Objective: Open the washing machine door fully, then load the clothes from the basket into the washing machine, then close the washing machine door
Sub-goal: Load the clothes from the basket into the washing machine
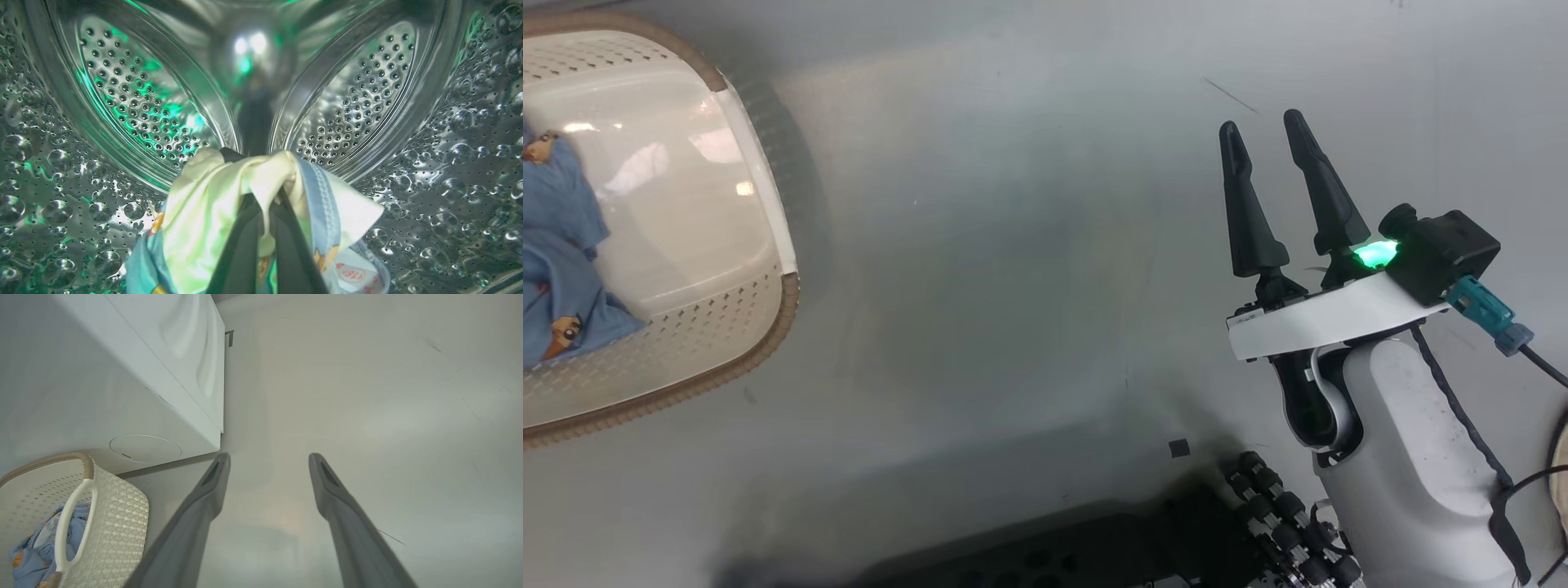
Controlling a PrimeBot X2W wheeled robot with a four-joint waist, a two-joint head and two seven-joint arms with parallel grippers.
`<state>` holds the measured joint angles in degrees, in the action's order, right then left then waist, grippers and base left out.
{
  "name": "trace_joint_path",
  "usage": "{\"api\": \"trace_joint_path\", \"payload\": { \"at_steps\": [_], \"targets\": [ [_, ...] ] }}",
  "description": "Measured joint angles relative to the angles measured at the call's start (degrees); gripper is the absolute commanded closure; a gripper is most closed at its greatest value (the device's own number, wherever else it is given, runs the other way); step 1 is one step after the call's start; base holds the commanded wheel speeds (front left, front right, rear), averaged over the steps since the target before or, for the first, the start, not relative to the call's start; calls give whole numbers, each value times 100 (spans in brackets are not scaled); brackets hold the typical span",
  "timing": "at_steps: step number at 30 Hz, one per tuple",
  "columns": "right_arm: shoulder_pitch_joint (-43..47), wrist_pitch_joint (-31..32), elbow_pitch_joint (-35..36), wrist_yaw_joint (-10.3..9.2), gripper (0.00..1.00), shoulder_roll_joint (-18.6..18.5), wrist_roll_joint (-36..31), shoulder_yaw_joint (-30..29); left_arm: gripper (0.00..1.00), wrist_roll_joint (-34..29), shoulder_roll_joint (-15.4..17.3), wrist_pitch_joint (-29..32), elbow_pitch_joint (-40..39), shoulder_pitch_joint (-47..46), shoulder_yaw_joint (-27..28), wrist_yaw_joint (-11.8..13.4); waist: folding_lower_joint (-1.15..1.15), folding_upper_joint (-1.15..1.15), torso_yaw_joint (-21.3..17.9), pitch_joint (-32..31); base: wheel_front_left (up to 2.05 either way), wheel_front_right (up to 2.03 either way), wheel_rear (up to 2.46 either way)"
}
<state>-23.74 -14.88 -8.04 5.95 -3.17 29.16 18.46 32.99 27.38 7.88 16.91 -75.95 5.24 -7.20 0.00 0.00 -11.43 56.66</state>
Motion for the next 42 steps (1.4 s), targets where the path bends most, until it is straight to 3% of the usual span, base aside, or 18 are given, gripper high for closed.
{"api": "trace_joint_path", "payload": {
  "at_steps": [8, 21, 34, 35, 36, 37, 42],
  "targets": [
    [-49, 0, 31, -4, 0, 9, 98, 123, 100, 136, 159, 119, 18, -489, -19, 0, 0, 0, -134, 307, 0, 0, 0],
    [-166, 0, 13, -4, 0, 18, 201, 238, 100, 178, 489, -149, -285, -1406, -695, 0, 0, 0, -372, 473, 0, 0, 0],
    [-207, 0, -40, -5, 0, 31, 203, 235, 100, 342, 587, 474, 654, -1313, -1069, 0, 0, 0, -376, 446, 0, 0, 0],
    [-225, 0, -45, -5, 0, 32, 205, 230, 72, 327, 600, 437, 681, -1300, -1051, 0, 0, 0, -373, 434, 0, 0, 0],
    [-254, 0, -46, -5, 0, 32, 205, 220, 5, 334, 598, 436, 733, -1299, -1011, 0, 0, 0, -370, 420, 0, 0, 0],
    [-277, 0, -45, -5, 0, 31, 205, 203, 0, 372, 592, 452, 827, -1296, -962, 0, 0, 0, -367, 404, 0, 0, 0],
    [-282, 0, -51, -13, 0, 31, 205, 127, 0, 467, 544, 438, 1050, -1132, -877, 0, 0, 0, -332, 324, 0, 0, 0]
  ]
}}
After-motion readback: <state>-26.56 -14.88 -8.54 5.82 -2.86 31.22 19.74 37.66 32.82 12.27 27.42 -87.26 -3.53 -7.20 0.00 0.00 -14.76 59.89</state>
